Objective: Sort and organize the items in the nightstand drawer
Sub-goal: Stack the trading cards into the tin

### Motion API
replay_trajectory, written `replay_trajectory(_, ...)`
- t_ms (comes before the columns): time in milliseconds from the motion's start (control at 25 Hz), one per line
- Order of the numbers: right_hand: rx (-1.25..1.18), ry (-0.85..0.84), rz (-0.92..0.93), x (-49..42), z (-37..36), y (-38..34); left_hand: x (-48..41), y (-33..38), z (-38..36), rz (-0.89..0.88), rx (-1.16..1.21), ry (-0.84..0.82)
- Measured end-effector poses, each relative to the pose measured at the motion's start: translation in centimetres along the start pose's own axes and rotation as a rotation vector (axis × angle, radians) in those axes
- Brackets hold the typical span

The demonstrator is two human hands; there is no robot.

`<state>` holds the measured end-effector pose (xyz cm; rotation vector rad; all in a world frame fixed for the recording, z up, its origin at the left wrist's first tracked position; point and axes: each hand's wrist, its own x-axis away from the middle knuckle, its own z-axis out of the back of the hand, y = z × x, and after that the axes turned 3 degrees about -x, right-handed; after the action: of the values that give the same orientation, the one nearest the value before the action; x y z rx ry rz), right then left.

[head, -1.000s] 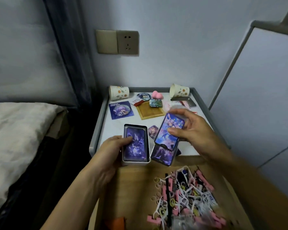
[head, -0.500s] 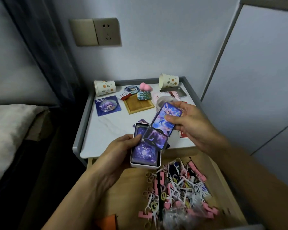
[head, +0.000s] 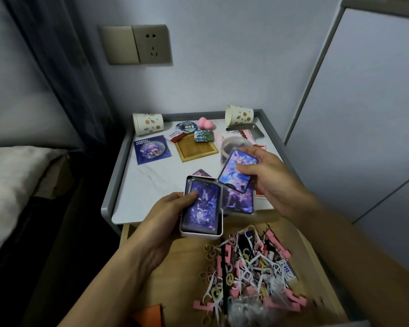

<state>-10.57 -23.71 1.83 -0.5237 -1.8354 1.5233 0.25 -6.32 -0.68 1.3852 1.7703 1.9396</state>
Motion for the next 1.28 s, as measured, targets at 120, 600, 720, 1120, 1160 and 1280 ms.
replay_trajectory(120, 0.070, -0.101, -0.110, 0.5, -0.3, 0.3, -0.4, -0.1, 0.4, -0.026, 0.076, 0.100)
replay_trajectory(600, 0.164, -0.122, -0.062, 0.6, -3.1, 2.5, -0.3, 0.1, 0.2, -0.025, 0.119, 0.131)
replay_trajectory(720, 0.066, -0.091, -0.067, 0.5, -2.9, 2.0, -0.2, 0.1, 0.3, -0.005, 0.109, 0.100)
replay_trajectory(1120, 0.077, -0.036, 0.105, 0.5, -3.7, 2.4, 0.4, -0.2, -0.3, 0.011, 0.005, 0.025)
replay_trajectory(1160, 0.095, -0.040, 0.131, 0.5, -3.8, 2.5, 0.5, -0.2, -0.4, 0.017, 0.015, 0.004)
replay_trajectory(1280, 0.172, -0.090, 0.167, 0.6, -4.2, 2.8, 0.6, -0.2, -0.5, 0.031, 0.064, -0.034)
